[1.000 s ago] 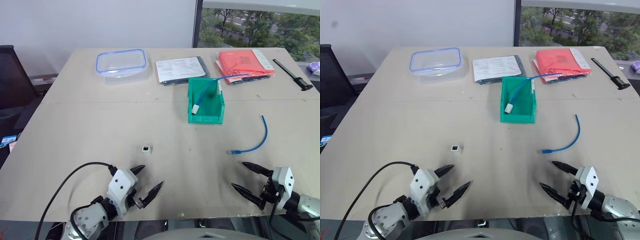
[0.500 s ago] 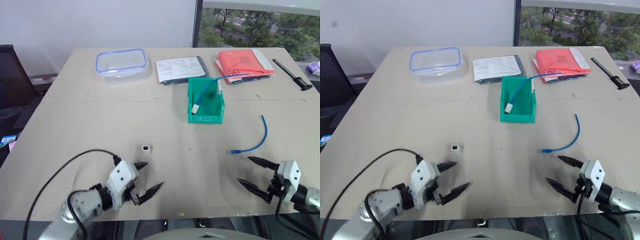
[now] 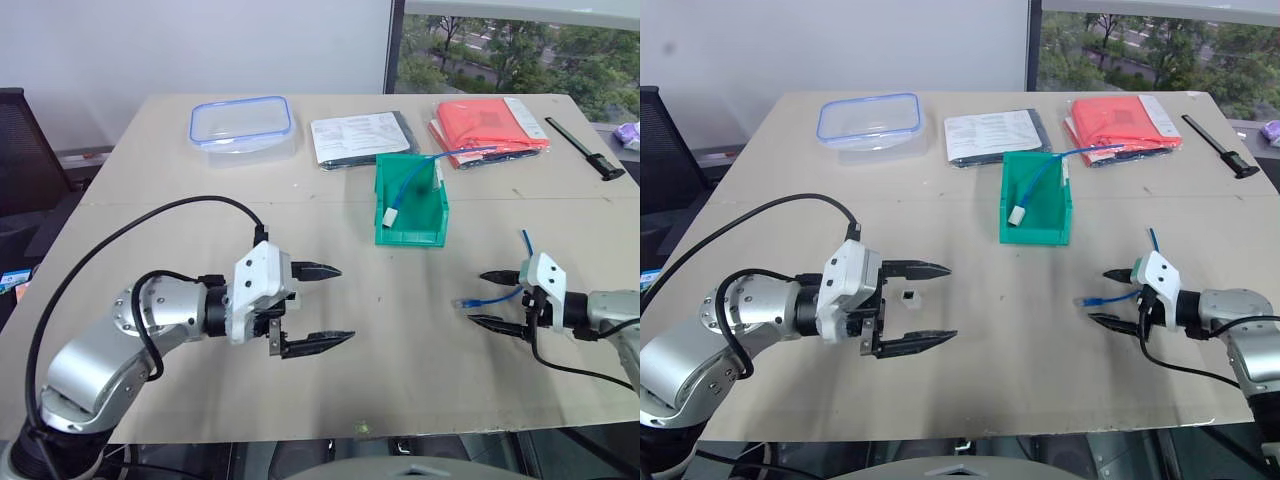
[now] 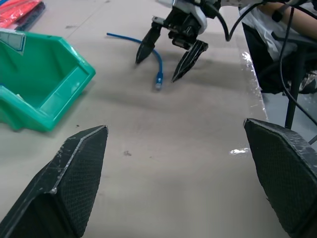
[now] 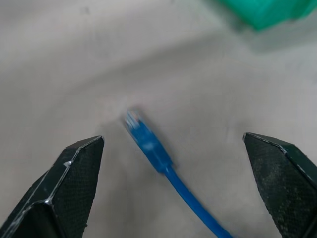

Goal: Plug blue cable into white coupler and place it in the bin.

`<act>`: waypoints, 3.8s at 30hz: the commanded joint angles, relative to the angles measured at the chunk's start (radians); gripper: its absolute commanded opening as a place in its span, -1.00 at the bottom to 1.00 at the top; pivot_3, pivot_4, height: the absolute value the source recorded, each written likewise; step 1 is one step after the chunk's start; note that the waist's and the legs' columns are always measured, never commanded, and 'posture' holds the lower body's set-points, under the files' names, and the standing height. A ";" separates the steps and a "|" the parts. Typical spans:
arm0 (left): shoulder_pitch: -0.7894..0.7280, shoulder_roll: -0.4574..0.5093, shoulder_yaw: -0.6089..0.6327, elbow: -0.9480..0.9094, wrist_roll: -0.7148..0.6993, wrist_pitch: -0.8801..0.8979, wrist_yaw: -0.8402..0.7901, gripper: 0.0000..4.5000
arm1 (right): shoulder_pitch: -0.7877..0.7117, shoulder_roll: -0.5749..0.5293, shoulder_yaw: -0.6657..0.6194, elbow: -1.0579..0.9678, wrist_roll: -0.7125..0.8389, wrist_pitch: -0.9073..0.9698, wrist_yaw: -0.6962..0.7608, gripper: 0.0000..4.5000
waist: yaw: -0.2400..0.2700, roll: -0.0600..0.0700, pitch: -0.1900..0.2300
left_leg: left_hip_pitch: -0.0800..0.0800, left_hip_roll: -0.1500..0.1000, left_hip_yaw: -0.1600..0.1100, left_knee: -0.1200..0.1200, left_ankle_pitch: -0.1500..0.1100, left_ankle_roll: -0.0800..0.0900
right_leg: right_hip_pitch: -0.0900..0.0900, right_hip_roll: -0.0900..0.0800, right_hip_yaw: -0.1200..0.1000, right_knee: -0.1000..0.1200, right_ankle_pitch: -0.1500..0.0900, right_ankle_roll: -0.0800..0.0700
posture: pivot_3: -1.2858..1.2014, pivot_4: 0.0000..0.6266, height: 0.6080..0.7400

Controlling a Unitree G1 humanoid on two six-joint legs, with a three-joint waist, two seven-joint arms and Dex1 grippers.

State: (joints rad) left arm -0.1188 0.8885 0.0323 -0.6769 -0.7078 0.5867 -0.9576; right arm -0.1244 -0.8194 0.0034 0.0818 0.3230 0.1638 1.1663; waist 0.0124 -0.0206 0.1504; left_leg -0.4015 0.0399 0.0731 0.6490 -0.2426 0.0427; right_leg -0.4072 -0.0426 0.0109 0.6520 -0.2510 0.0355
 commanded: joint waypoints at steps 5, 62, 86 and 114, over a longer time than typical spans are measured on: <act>0.020 0.016 0.022 -0.038 0.001 0.009 0.006 1.00 | -0.052 -0.008 0.032 0.063 -0.036 -0.065 0.087 0.43 | -0.002 -0.001 0.000 | 0.001 0.001 0.000 0.000 0.000 0.000 | 0.000 0.000 0.001 0.001 0.000 0.000 | 0.03 -0.52 0.96; -0.685 -0.438 -0.638 0.907 0.727 -0.177 -0.210 0.57 | 0.509 0.338 -0.194 -0.544 0.112 -0.052 -0.352 0.81 | 0.000 -0.004 0.003 | 0.000 0.001 0.000 0.006 0.000 0.000 | -0.002 0.007 0.006 0.009 0.000 0.000 | 0.03 -0.52 0.96; -0.687 -0.612 -0.219 0.622 0.150 0.375 -0.227 -0.96 | 0.331 0.416 -0.174 -0.758 0.822 0.404 -0.642 0.81 | -0.006 -0.004 0.003 | -0.002 0.004 -0.003 0.009 0.000 0.000 | -0.002 0.007 0.004 0.010 0.001 0.000 | 0.03 -0.52 0.96; -0.713 -0.602 -0.147 0.665 -0.086 0.555 -0.166 -1.00 | 0.227 0.437 -0.180 -0.745 1.059 0.399 -0.718 -0.56 | -0.022 -0.004 0.003 | -0.006 0.001 -0.008 0.009 0.000 0.000 | -0.002 0.007 0.002 0.009 0.001 0.000 | 0.03 -0.52 0.96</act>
State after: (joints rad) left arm -0.8308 0.2896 -0.0986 0.0215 -0.7718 1.1399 -1.1204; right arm 0.1210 -0.3764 -0.1738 -0.6391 1.3665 0.5644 0.4406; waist -0.0098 -0.0250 0.1530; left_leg -0.4074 0.0410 0.0647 0.6576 -0.2424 0.0424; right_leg -0.4094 -0.0356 0.0128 0.6609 -0.2503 0.0355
